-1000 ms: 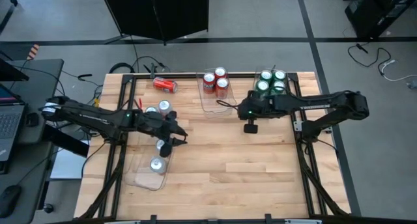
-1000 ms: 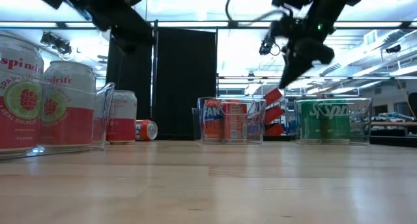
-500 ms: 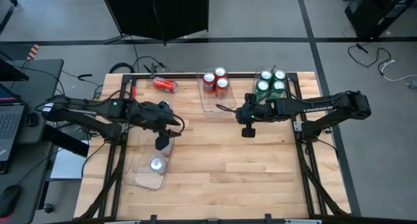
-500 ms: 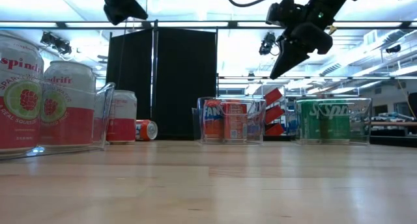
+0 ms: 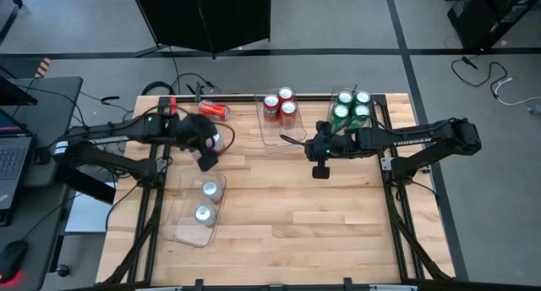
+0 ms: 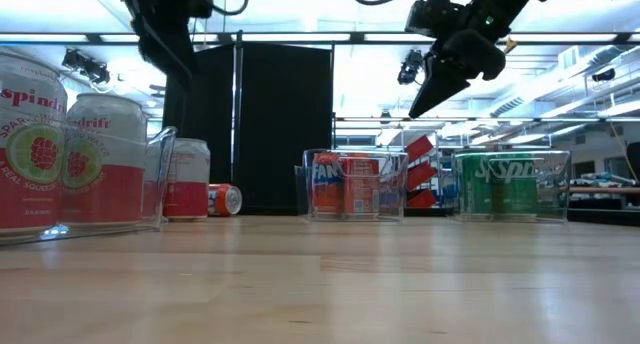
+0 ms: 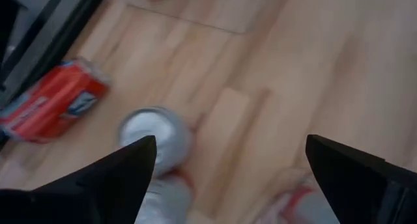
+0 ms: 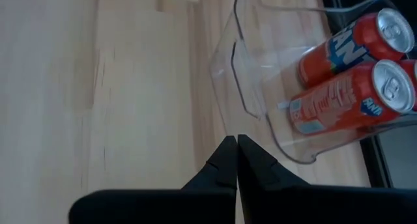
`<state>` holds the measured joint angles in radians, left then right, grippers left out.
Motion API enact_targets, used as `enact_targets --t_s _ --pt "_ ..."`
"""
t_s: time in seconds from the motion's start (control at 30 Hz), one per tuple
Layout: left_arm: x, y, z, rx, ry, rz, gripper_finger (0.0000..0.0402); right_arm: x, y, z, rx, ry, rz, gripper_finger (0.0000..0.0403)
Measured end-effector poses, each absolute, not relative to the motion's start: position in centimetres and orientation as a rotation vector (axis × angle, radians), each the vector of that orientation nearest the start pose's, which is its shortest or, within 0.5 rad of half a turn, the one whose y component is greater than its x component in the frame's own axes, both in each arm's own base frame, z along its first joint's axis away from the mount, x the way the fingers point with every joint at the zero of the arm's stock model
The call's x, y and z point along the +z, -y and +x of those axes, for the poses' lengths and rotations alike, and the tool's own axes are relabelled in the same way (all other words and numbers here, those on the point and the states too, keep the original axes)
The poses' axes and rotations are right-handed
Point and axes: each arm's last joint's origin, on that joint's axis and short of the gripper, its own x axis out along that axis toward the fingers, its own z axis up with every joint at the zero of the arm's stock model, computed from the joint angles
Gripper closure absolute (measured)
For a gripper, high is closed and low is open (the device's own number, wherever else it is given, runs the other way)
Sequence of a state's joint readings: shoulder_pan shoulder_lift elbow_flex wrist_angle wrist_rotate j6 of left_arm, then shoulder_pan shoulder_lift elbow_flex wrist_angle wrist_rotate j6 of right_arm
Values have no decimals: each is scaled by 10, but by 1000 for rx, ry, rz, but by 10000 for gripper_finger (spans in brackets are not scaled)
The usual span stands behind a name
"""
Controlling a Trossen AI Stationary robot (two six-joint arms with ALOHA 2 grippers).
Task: Sort soda cans
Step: Put the white soda can into the bottom left transparent bin
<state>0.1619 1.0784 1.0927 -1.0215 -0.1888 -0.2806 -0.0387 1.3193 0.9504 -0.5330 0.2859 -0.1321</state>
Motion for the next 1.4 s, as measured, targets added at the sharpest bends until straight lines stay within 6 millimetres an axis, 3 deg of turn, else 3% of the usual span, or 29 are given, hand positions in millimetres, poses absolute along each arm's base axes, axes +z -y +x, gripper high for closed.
enact_targets --t_s 0.27,0.57,1.17,1.27,1.4 --pt "304 -79 190 477 -1054 -328 4 253 17 265 -216 -900 -224 403" --pt "278 -112 196 517 -1217 -380 4 253 10 265 -193 -895 -234 403" --pt "241 -132 216 448 -1376 -395 12 253 4 266 -177 -888 -233 403" --pt "238 -132 220 435 -1383 -356 37 253 4 266 -178 -888 -234 403" --pt "238 -130 223 405 -1382 -289 113 253 4 266 -178 -888 -233 403"
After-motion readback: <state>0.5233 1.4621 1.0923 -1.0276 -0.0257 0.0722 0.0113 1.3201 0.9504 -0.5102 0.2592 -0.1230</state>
